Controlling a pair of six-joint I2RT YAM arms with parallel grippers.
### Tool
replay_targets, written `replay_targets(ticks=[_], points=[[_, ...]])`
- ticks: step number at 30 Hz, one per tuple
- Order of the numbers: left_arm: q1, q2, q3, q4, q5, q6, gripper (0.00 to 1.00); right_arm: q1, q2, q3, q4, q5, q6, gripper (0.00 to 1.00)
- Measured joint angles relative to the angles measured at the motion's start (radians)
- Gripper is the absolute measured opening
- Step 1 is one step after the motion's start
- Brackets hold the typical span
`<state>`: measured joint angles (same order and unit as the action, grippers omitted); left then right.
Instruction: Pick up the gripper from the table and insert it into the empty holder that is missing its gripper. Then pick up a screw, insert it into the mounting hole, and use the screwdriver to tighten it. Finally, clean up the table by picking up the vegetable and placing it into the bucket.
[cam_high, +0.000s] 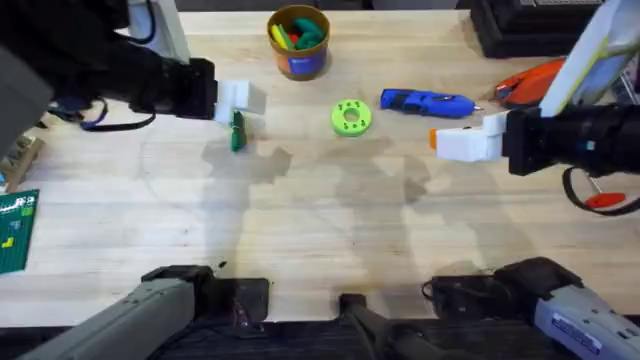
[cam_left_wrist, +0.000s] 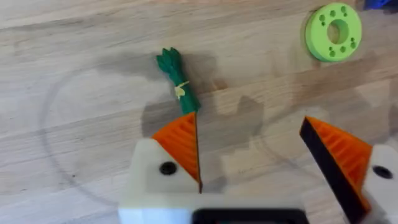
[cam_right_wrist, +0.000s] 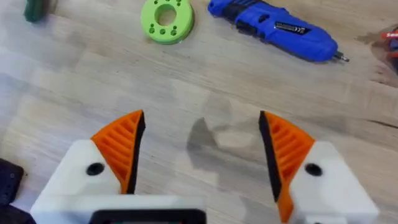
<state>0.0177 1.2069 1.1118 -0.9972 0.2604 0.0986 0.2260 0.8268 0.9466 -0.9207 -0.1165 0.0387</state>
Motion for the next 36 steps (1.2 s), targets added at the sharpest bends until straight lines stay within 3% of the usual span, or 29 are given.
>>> replay_targets(ticks=[5,14,20,27,36], points=[[0.0,0.086,0.042,-0.04,-0.049,-0.02,0.986,0.0,0.0,0.0,0.0,0.0,0.003,0.979],[0.0,0.278,0.225,-0.135,-0.174,-0.204,0.986,0.0,0.0,0.0,0.0,0.0,0.003,0.98],[-0.002,0.436,0.256,-0.143,-0.235,-0.309,0.986,0.0,0.0,0.0,0.0,0.0,0.003,0.98],[-0.036,0.584,0.257,-0.066,-0.255,-0.356,0.986,0.0,0.0,0.0,0.0,0.0,0.004,0.98],[-0.06,0.656,0.257,-0.028,-0.26,-0.399,0.986,0.0,0.0,0.0,0.0,0.0,0.007,0.979]])
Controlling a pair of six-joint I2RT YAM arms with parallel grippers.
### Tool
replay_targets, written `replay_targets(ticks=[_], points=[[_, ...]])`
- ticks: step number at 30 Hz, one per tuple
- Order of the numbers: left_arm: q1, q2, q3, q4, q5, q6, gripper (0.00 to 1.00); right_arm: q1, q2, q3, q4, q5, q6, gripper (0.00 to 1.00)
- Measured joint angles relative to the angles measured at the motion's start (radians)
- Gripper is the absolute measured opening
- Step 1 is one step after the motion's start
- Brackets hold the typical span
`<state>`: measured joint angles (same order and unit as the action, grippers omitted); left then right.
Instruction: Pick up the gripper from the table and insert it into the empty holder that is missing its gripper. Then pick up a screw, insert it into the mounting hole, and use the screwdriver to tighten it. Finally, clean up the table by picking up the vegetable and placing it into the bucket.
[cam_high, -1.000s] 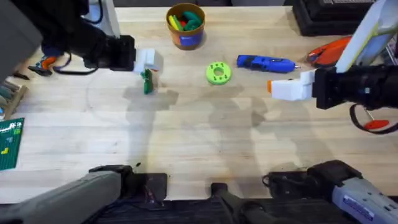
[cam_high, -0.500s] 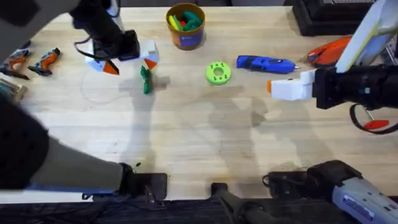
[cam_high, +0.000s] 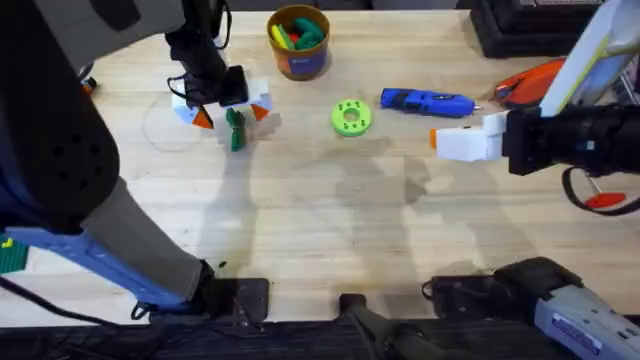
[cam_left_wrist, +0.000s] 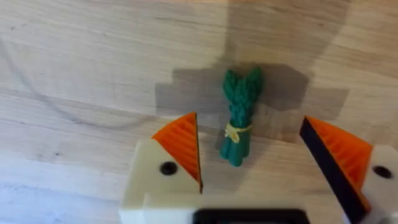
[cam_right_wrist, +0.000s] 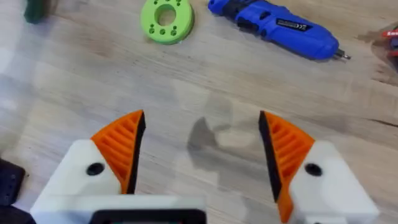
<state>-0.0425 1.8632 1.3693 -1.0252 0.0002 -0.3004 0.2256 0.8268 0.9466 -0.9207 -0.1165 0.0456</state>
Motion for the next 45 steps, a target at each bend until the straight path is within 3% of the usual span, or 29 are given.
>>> replay_targets(ticks=[9,11,13,16,20,33,39,45], points=[[0.0,0.057,0.0,0.012,-0.024,0.041,0.995,0.0,0.0,0.0,0.0,0.0,0.0,0.979],[0.0,0.065,0.0,0.019,-0.024,0.051,0.953,0.0,0.0,0.0,0.0,0.0,0.0,0.979],[0.0,0.068,0.0,0.026,-0.024,0.056,0.793,0.0,0.0,0.0,0.0,0.0,0.0,0.979],[0.0,0.068,0.0,0.028,-0.026,0.064,0.407,0.0,0.0,0.0,0.0,0.0,0.0,0.979],[0.0,0.068,0.001,0.028,-0.027,0.073,0.036,0.0,0.0,0.0,0.0,0.0,0.0,0.98],[0.0,0.068,0.036,-0.007,-0.027,0.074,0.018,0.0,0.0,0.0,0.0,0.0,0.0,0.979],[0.0,0.063,0.216,-0.068,-0.005,0.09,0.016,0.0,0.0,0.0,0.0,0.0,0.0,0.979],[-0.002,0.035,0.441,-0.055,0.14,0.141,0.015,0.0,0.0,0.0,0.0,0.0,0.0,0.979]])
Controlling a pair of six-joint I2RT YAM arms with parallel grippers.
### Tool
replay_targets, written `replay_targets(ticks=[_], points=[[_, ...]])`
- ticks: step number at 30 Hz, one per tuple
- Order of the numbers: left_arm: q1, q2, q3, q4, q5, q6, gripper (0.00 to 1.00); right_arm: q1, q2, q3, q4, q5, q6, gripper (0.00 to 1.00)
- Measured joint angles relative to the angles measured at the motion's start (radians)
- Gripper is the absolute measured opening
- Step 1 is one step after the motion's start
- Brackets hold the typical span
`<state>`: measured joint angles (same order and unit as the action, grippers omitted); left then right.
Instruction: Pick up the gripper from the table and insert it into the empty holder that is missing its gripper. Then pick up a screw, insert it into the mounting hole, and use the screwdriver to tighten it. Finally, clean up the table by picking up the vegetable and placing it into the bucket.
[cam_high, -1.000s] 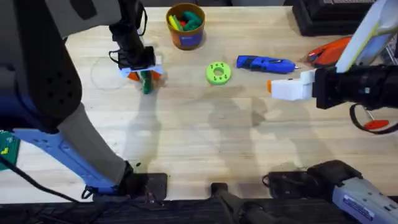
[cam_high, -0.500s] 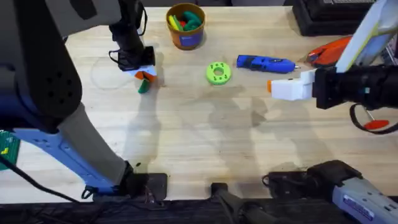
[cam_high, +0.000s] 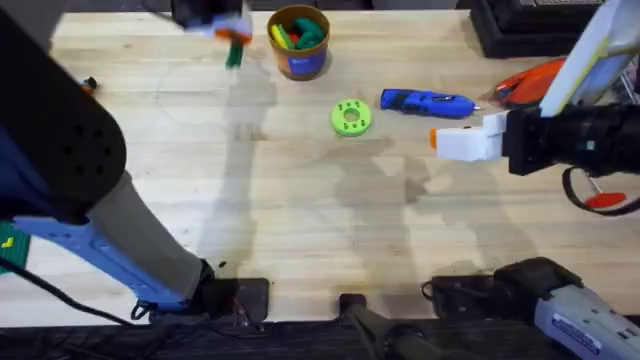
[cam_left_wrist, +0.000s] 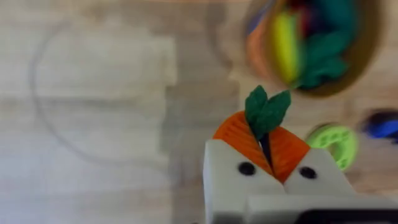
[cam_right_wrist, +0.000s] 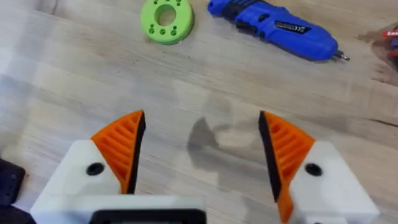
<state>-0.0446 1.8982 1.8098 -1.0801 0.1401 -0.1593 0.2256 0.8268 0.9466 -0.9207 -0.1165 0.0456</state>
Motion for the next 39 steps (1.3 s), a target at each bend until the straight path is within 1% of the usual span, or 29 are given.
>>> replay_targets(ticks=[2,4,9,14,17,18,23,24,25,26,29,32,35,38,39], points=[[-0.008,-0.014,0.041,0.046,0.034,0.006,0.015,0.0,0.0,0.0,0.0,0.0,0.0,0.979],[-0.025,-0.026,0.059,0.109,0.059,0.01,0.015,0.0,0.0,0.0,0.0,0.0,0.0,0.979],[-0.094,-0.011,0.062,0.233,0.087,0.014,0.014,0.0,0.0,0.0,0.0,0.0,0.0,0.979],[-0.152,0.063,0.062,0.352,0.104,0.018,0.014,0.0,0.0,0.0,0.0,0.0,0.0,0.98],[-0.167,0.124,0.062,0.397,0.107,0.018,0.014,0.0,0.0,0.0,0.0,0.0,0.0,0.979],[-0.17,0.143,0.062,0.406,0.107,0.019,0.031,0.0,0.0,0.0,0.0,0.0,0.0,0.979],[-0.167,0.19,0.059,0.404,0.108,0.02,0.807,0.0,0.0,0.0,0.0,0.0,0.0,0.979],[-0.166,0.189,0.059,0.404,0.107,0.018,0.933,0.0,0.0,0.0,0.0,0.0,0.0,0.98],[-0.163,0.186,0.059,0.404,0.108,0.017,0.972,0.0,0.0,0.0,0.0,0.0,0.0,0.979],[-0.159,0.18,0.059,0.398,0.108,0.017,0.982,0.0,0.0,0.0,0.0,0.0,0.0,0.98],[-0.146,0.148,0.059,0.354,0.108,0.017,0.985,0.0,0.0,0.0,0.0,0.0,0.0,0.979],[-0.126,0.089,0.059,0.268,0.107,0.017,0.985,0.0,0.0,0.0,0.0,0.0,0.0,0.979],[-0.102,0.011,0.059,0.161,0.105,0.036,0.985,0.0,0.0,0.0,0.0,0.0,0.0,0.979],[-0.085,-0.074,0.059,0.029,0.09,0.073,0.985,0.0,0.0,0.0,0.0,0.0,0.0,0.979],[-0.084,-0.142,0.059,-0.102,0.07,0.097,0.985,0.0,0.0,0.0,0.0,0.0,0.0,0.98]])
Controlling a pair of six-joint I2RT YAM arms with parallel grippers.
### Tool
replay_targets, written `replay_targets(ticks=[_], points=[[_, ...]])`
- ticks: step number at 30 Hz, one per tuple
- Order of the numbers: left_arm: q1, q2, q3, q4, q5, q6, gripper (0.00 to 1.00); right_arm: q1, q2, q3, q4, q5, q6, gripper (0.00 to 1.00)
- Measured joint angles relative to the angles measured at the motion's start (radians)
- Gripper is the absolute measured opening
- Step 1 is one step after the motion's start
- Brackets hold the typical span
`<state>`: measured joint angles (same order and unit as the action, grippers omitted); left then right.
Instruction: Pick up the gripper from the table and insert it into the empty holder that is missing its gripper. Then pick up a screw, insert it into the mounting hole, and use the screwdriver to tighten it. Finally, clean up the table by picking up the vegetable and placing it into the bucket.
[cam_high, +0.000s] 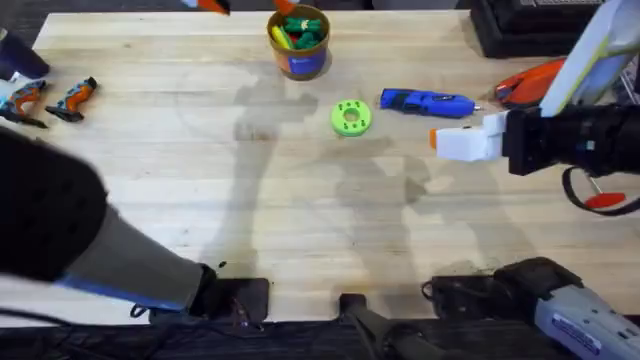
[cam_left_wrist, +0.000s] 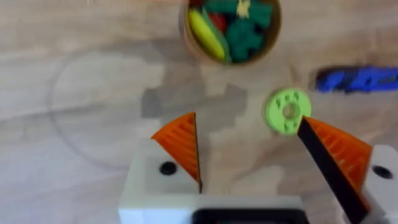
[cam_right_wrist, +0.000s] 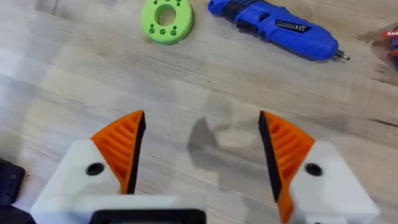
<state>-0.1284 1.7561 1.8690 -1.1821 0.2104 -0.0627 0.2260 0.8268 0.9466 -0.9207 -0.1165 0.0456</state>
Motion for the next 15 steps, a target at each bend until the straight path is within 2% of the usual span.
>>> replay_targets(ticks=[3,6,15], points=[[-0.004,-0.061,-0.007,-0.09,-0.025,0.013,0.985,0.0,0.0,0.0,0.0,0.0,0.0,0.978],[-0.005,-0.133,-0.069,-0.104,-0.052,0.021,0.985,0.0,0.0,0.0,0.0,0.0,0.0,0.98],[-0.005,-0.485,-0.575,-0.014,-0.104,0.028,0.985,0.0,0.0,0.0,0.0,0.0,0.0,0.979]])
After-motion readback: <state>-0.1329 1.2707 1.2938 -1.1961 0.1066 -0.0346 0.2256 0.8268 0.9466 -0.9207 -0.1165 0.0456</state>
